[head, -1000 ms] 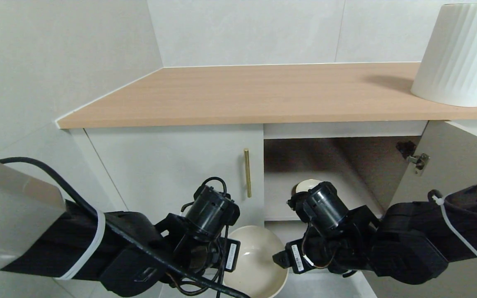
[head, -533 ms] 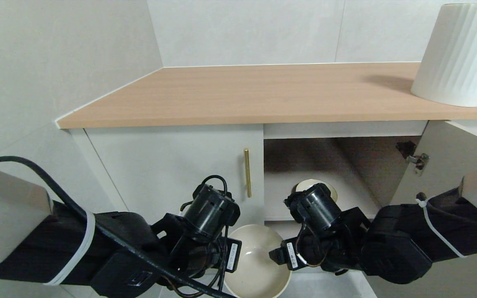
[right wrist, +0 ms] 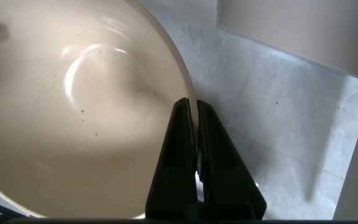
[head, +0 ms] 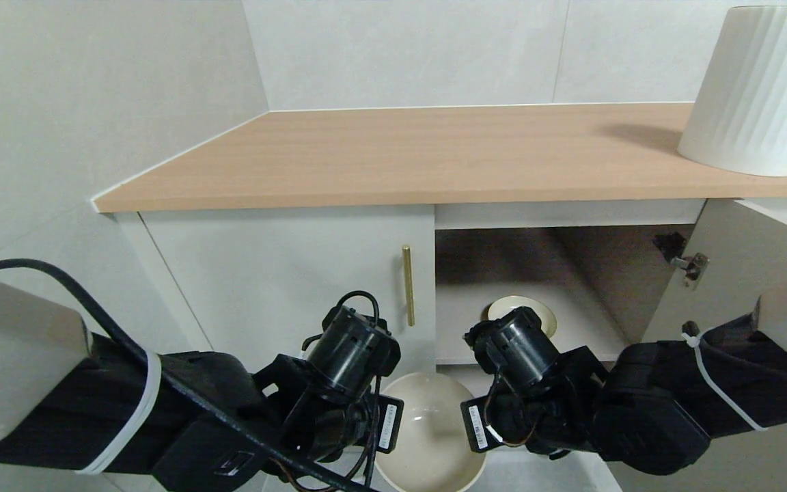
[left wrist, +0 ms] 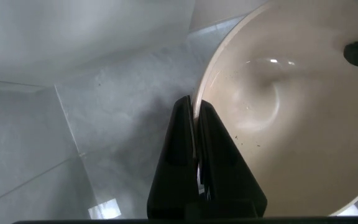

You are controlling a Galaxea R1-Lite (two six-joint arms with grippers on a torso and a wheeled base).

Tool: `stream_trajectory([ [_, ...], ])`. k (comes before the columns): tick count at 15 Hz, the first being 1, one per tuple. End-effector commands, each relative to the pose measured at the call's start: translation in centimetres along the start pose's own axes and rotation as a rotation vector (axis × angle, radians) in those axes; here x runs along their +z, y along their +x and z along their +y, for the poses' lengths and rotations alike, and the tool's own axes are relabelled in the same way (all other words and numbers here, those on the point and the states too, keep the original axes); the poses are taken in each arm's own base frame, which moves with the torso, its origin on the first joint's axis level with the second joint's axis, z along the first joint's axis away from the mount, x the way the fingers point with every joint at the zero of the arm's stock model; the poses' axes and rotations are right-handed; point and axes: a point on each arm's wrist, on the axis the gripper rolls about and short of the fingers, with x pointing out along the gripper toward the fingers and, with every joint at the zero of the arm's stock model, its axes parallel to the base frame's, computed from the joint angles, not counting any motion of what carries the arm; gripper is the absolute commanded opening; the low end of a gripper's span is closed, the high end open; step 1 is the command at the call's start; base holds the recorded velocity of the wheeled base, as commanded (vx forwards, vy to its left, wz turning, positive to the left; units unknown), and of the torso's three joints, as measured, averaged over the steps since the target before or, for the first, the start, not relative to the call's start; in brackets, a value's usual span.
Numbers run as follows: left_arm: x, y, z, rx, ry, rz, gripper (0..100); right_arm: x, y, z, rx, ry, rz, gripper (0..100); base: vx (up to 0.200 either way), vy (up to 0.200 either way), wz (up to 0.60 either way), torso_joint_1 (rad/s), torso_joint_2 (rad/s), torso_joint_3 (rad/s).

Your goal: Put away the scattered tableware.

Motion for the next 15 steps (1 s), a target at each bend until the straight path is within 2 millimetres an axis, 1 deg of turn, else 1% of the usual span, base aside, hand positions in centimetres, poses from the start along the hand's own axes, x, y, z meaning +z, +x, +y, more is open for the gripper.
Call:
stream_trajectory([
  [1,-0.01,-0.01,0.00,0.003,0.001,0.000,0,-0.06,0.07,-0.02,-0.005,-0.001,0.003,0,0.000,0.000,0.00,0.000,0.00,0.000],
  [9,0.03,-0.05,0.05,0.005,-0.001,-0.002,0,-0.11,0.17,-0.03,-0.009,-0.001,0.005,0,0.000,0.000,0.00,0.000,0.00,0.000],
  [10,0.00,0.00,0.04,0.004,0.000,0.000,100,-0.13,0.22,-0.04,-0.011,-0.002,0.006,0,0.000,0.000,0.00,0.000,0.00,0.000],
  [15,0.04,0.03,0.02,0.005,-0.001,-0.002,100,-0.19,0.22,-0.06,-0.012,-0.004,0.008,0,0.000,0.000,0.00,0.000,0.00,0.000],
])
